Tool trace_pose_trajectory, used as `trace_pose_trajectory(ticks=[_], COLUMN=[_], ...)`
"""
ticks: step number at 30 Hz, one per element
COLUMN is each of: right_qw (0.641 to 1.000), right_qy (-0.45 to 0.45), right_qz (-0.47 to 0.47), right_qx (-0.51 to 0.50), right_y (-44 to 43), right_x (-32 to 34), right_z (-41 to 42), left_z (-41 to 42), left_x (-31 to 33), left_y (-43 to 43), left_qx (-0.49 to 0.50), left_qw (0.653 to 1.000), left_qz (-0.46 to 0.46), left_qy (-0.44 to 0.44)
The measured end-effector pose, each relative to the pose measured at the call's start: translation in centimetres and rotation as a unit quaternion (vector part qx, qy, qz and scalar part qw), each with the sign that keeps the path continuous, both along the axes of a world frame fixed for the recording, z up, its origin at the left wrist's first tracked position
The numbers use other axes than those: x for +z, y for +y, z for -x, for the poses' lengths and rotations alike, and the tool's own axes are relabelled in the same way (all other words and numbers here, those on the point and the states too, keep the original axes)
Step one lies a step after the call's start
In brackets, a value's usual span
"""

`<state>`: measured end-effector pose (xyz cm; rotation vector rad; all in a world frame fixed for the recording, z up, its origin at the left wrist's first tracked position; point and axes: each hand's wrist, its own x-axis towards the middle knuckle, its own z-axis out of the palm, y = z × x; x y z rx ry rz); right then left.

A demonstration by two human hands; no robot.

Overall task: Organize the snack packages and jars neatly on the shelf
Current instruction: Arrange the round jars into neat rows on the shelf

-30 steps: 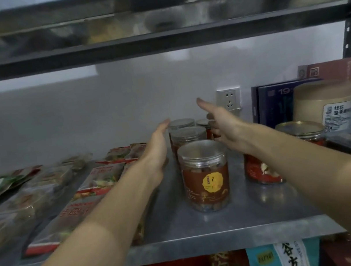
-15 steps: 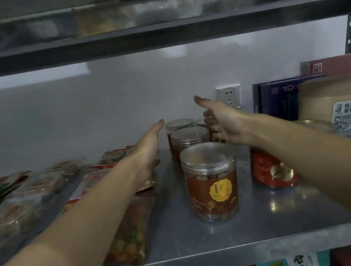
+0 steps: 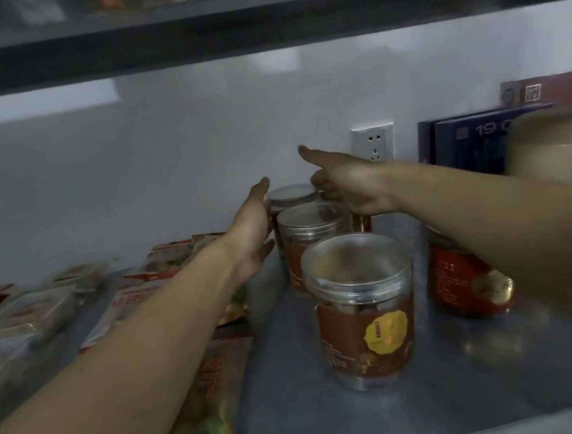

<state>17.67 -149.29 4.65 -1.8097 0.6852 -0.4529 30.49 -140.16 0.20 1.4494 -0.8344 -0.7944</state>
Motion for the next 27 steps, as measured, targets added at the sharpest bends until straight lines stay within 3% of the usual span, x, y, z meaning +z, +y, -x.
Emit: trace_pose_trajectory(ticks=[5, 9, 13, 17, 20, 27], right_qw=[0.999, 0.982, 0.951, 0.918, 0.889, 0.873], right_qy=[0.007, 0.037, 0.130, 0.225, 0.260, 0.258], right_qz=[0.033, 0.170, 0.275, 0.326, 0.376, 0.410], right_qx=[-0.005, -0.072, -0.059, -0.011, 0.017, 0.054], right_y=[-0.8, -2.3, -4.2, -6.7, -8.0, -10.0], right_x=[0.8, 2.4, 2.6, 1.8, 1.3, -0.2], right_z=[0.8, 2.4, 3.5, 3.3, 2.7, 1.5], left_z=[-0.2, 0.0, 0.5, 1.3, 1.8, 2.1], left_x=[1.2, 3.1, 4.9, 5.2, 4.8, 4.8], left_y=[0.9, 1.1, 0.4, -0.9, -1.9, -3.5], left_qx=[0.021, 0.080, 0.081, 0.035, 0.015, 0.014], left_qw=[0.997, 0.976, 0.926, 0.877, 0.852, 0.838], left_qz=[-0.021, -0.024, -0.022, -0.049, -0.071, -0.075], left_qy=[-0.074, -0.199, -0.369, -0.476, -0.519, -0.540])
